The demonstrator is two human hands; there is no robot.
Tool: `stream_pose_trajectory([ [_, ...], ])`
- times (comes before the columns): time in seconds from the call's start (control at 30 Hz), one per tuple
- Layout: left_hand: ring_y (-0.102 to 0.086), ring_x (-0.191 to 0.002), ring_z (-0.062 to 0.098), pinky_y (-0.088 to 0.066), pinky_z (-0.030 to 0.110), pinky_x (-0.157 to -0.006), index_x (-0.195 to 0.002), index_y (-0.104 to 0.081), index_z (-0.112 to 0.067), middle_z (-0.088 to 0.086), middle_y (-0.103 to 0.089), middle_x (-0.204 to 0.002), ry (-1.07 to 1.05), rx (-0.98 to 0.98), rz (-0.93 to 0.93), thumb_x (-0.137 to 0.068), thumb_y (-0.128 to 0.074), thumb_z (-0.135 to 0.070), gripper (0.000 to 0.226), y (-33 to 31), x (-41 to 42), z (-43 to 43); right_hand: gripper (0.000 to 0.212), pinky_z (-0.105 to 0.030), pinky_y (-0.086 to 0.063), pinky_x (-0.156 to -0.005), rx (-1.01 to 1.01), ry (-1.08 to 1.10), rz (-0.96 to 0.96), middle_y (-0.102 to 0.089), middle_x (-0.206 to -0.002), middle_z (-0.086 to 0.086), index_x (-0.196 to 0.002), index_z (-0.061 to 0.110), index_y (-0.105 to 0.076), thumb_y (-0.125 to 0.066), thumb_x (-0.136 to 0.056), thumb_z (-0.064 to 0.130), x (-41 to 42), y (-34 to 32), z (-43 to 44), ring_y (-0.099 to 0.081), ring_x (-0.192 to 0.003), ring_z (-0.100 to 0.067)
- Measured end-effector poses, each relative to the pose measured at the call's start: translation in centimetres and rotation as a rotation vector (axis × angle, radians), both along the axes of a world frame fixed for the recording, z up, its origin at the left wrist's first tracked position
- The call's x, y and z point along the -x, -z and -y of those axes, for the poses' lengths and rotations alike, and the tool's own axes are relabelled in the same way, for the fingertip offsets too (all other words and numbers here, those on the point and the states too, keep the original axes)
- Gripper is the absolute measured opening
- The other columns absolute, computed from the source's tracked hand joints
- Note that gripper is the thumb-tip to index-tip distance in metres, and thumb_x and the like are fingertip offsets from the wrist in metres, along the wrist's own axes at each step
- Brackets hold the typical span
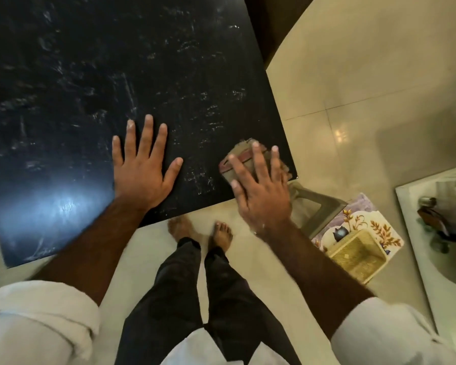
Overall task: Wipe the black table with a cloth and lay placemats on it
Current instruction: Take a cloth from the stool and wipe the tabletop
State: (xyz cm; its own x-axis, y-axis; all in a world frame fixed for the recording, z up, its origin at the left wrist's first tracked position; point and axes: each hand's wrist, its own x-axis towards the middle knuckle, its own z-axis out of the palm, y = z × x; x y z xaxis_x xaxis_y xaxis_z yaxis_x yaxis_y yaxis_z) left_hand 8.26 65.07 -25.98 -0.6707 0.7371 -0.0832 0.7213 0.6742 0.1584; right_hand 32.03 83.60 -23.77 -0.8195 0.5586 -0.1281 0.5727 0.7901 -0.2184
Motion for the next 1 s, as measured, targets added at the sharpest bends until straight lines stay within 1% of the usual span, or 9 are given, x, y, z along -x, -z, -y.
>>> stream_pose_trajectory([
  [0.13,-0.002,-0.173,0.038,-0.009,0.07,-0.135,-0.18,-0.007,-0.031,0.001,0.003,-0.188,-0.005,0.005,-0.022,-0.11,-0.023,-0.076,0.084,0.1,0.1,-0.1,0.065,-0.074,-0.024,-0.127,-0.019,0.181,-0.011,-0.007,-0.188,-0.004,-0.176,0.048,-0.019,-0.028,-0.114,0.066,5.7,0.3,-5.2,-0.008,-0.171,-0.047],
  [0.3,0.0,-0.173,0.037,-0.008,0.07,-0.135,-0.18,-0.005,-0.03,0.001,0.005,-0.188,-0.011,0.017,-0.018,-0.11,-0.02,-0.077,0.085,0.4,0.1,0.1,0.067,-0.071,-0.026,-0.13,-0.04,0.142,-0.048,-0.009,-0.188,-0.005,-0.176,0.047,-0.021,-0.028,-0.112,0.067,14.2,0.5,-5.1,-0.008,-0.171,-0.045],
  [0.4,0.001,-0.173,0.037,-0.007,0.069,-0.135,-0.18,-0.003,-0.031,0.0,0.007,-0.188,0.005,0.025,0.021,-0.109,-0.017,-0.077,0.085,0.0,0.3,0.2,0.066,-0.067,-0.026,-0.129,-0.031,0.038,-0.083,-0.01,-0.188,-0.005,-0.175,0.046,-0.025,-0.032,-0.112,0.065,13.7,0.7,-1.0,-0.008,-0.171,-0.045],
  [0.5,0.0,-0.173,0.036,-0.007,0.067,-0.135,-0.18,-0.002,-0.031,0.0,0.007,-0.188,0.014,0.016,0.03,-0.109,-0.017,-0.077,0.086,-0.4,1.0,0.8,0.064,-0.066,-0.03,-0.128,0.009,-0.012,-0.101,-0.008,-0.188,-0.002,-0.175,0.048,-0.024,-0.033,-0.114,0.063,8.6,1.1,2.7,-0.006,-0.172,-0.042],
  [0.6,0.003,-0.173,0.036,-0.001,0.064,-0.135,-0.18,-0.002,-0.031,0.0,0.009,-0.188,-0.077,0.007,0.008,-0.107,-0.022,-0.079,0.089,-0.6,2.8,3.0,0.065,-0.066,-0.03,-0.127,0.002,0.064,-0.048,-0.005,-0.188,0.0,-0.176,0.049,-0.02,-0.03,-0.113,0.066,3.4,0.9,3.2,-0.005,-0.173,-0.039],
  [0.67,0.005,-0.173,0.037,0.001,0.066,-0.135,-0.18,-0.004,-0.029,0.001,0.008,-0.188,-0.114,0.015,0.008,-0.107,-0.024,-0.079,0.091,-0.6,3.7,4.6,0.069,-0.068,-0.025,-0.128,-0.027,0.143,-0.001,-0.003,-0.188,-0.001,-0.177,0.047,-0.015,-0.028,-0.113,0.067,2.5,0.6,1.3,-0.005,-0.173,-0.041],
  [0.77,0.001,-0.173,0.038,-0.003,0.066,-0.136,-0.18,-0.008,-0.027,0.004,0.005,-0.188,-0.118,0.012,-0.003,-0.108,-0.026,-0.077,0.089,-0.3,3.9,5.3,0.076,-0.07,-0.025,-0.13,-0.028,0.266,0.017,-0.005,-0.188,-0.004,-0.18,0.033,-0.007,-0.026,-0.113,0.066,5.3,0.3,-2.3,-0.008,-0.172,-0.043],
  [0.83,0.0,-0.173,0.037,-0.005,0.066,-0.136,-0.18,-0.009,-0.027,0.004,0.004,-0.188,-0.118,0.006,-0.019,-0.109,-0.026,-0.076,0.088,-0.1,3.8,5.2,0.078,-0.07,-0.027,-0.131,-0.033,0.289,-0.011,-0.009,-0.188,-0.005,-0.18,0.028,-0.009,-0.027,-0.114,0.065,8.8,0.3,-4.0,-0.009,-0.172,-0.043],
  [1.0,0.002,-0.173,0.036,-0.003,0.065,-0.137,-0.18,-0.002,-0.029,0.004,0.006,-0.188,-0.116,0.016,-0.013,-0.109,-0.021,-0.079,0.089,0.3,4.2,5.4,0.071,-0.064,-0.025,-0.131,-0.077,0.159,-0.021,-0.012,-0.187,-0.006,-0.178,0.036,-0.021,-0.027,-0.113,0.064,15.5,0.2,-1.1,-0.01,-0.172,-0.043],
])
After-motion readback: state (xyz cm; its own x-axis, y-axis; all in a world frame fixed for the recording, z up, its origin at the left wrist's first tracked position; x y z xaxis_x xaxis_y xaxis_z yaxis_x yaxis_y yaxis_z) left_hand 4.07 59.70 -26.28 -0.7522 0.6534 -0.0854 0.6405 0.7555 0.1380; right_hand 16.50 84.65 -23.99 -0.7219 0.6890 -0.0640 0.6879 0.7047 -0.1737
